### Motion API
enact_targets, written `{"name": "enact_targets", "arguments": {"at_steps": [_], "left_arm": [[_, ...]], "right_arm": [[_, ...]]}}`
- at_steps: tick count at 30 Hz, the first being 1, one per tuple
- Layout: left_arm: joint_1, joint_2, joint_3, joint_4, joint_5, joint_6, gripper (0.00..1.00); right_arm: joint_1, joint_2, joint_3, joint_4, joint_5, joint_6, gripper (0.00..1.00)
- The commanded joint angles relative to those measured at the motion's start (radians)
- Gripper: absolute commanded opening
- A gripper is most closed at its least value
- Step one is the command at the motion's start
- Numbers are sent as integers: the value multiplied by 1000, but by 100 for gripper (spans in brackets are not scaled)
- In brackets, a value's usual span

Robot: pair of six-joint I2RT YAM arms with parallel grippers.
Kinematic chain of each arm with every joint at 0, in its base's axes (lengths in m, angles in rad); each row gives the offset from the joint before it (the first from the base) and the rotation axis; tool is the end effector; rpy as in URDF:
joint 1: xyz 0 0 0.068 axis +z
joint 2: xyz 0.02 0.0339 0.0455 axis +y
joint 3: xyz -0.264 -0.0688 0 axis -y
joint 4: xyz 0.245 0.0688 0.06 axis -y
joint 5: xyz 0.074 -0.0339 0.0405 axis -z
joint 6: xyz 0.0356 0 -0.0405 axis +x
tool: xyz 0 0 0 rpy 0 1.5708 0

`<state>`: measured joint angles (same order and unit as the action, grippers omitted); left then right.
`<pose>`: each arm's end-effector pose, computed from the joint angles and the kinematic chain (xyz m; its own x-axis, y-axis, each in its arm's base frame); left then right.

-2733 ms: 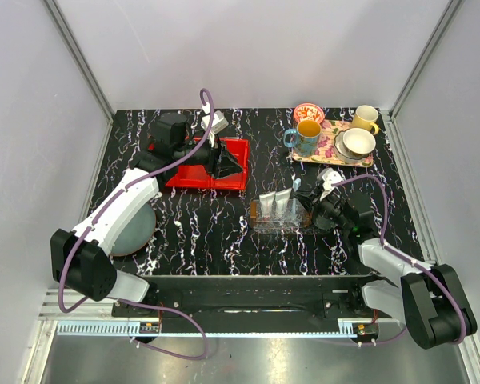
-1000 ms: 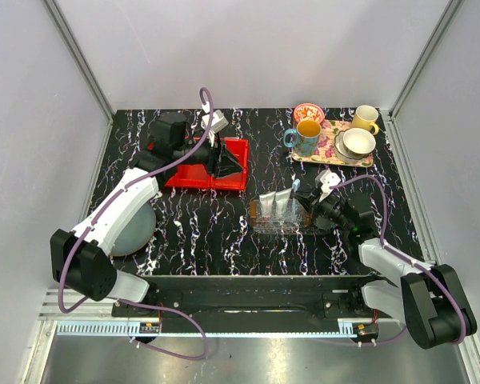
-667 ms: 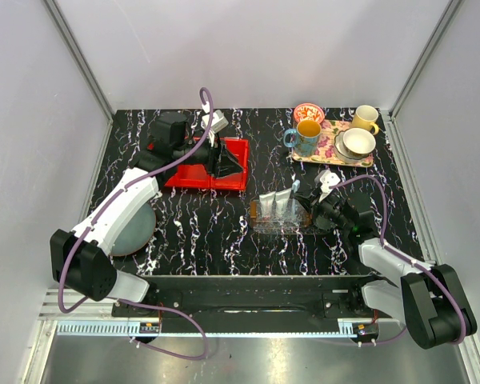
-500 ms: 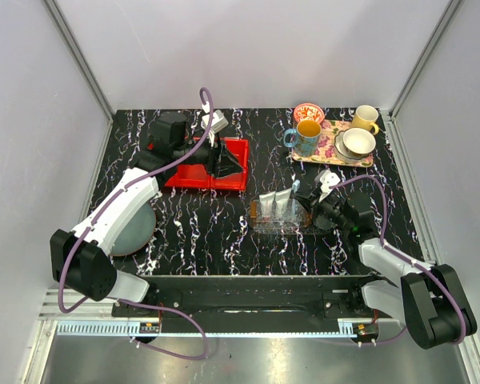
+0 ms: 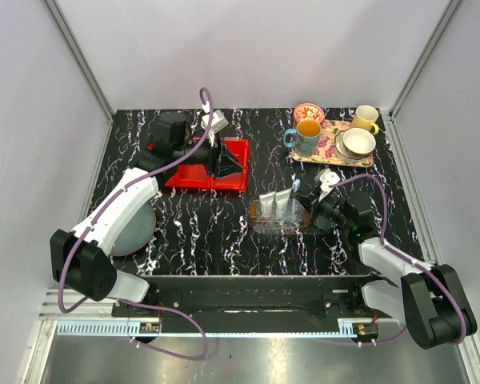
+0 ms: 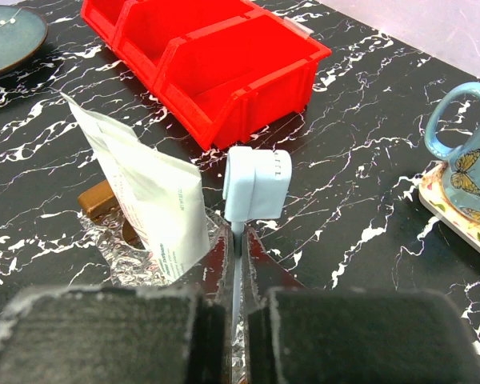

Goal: Prepare toiletry sets of a toothbrush and toothpaste on the tray

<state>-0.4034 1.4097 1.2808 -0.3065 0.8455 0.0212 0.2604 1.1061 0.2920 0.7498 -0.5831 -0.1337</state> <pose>0.2810 -0.1489 0.3609 -0.3691 0.1728 -0.9132 0.8925 0.3402 -0.2963 0.2047 0.0748 0.2059 0.0379 -0.1051 -0.9937 -0.7475 0.6570 -0.0980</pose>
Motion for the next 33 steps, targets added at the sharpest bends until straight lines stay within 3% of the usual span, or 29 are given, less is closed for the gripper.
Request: {"name": "enact_targets", "arguments": {"at_steps": [1,18,33], "left_arm": [[6,-6,43,27,30,14,47],[8,-12,40,21,33,22,47],[6,-14,40,14,33,26,47]], "right_arm": [[-10,-15,44,-15,37,-17,6],[-12,-11,58,-50,77,-43,22],[-12,-12,61,-55,85,-43,28]]}}
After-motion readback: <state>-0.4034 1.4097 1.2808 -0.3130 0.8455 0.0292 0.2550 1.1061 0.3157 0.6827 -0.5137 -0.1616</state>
